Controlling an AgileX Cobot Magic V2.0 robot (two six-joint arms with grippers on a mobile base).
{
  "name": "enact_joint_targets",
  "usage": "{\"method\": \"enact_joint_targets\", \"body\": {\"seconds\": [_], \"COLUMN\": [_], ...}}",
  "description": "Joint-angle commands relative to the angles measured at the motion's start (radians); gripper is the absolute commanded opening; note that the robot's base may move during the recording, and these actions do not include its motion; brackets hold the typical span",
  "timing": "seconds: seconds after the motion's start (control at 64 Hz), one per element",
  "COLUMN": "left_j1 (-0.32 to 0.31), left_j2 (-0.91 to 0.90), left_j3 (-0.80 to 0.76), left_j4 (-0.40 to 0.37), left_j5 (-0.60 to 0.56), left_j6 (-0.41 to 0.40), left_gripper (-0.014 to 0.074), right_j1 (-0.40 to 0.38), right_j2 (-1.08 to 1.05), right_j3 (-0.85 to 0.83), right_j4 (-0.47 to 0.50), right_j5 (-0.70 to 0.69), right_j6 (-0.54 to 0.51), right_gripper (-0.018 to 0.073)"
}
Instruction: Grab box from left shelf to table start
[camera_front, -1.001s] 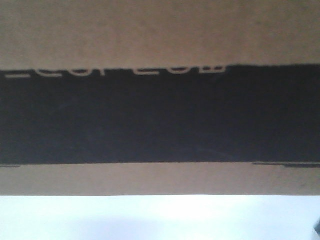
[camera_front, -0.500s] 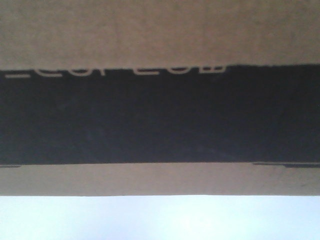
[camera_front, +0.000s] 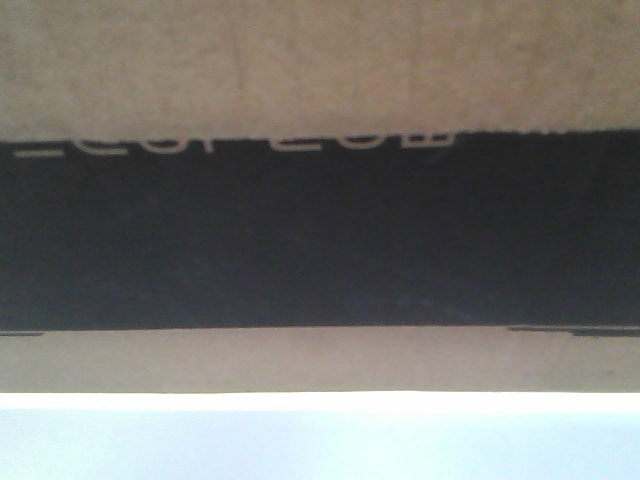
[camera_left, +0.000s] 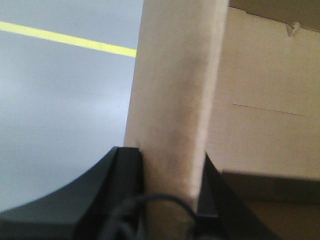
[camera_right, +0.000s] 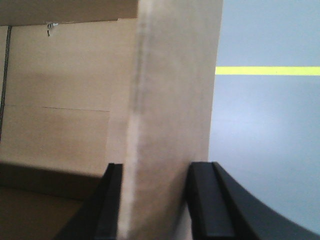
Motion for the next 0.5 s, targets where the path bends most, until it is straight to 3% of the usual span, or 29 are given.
{"method": "enact_joint_targets", "body": {"seconds": [0.0,0.485], "left_j1": [0.001,0.001], "left_j2": [-0.005,-0.005], "left_j3": [-0.037,-0.037], "left_j4": [-0.058,-0.059], "left_j5": [0.075,0.075], "left_j6": [-0.037,-0.037], "left_gripper": [-0.0013,-0.0013], "right_j1": [-0.007,-0.007], "right_j2": [0.004,0.004], "right_j3": [-0.026,-0.026], "right_j4": [-0.045,-0.045], "right_j5": [0.025,0.025], "right_j6": [-0.004,-0.004], "right_gripper": [0.0022,0.0022]}}
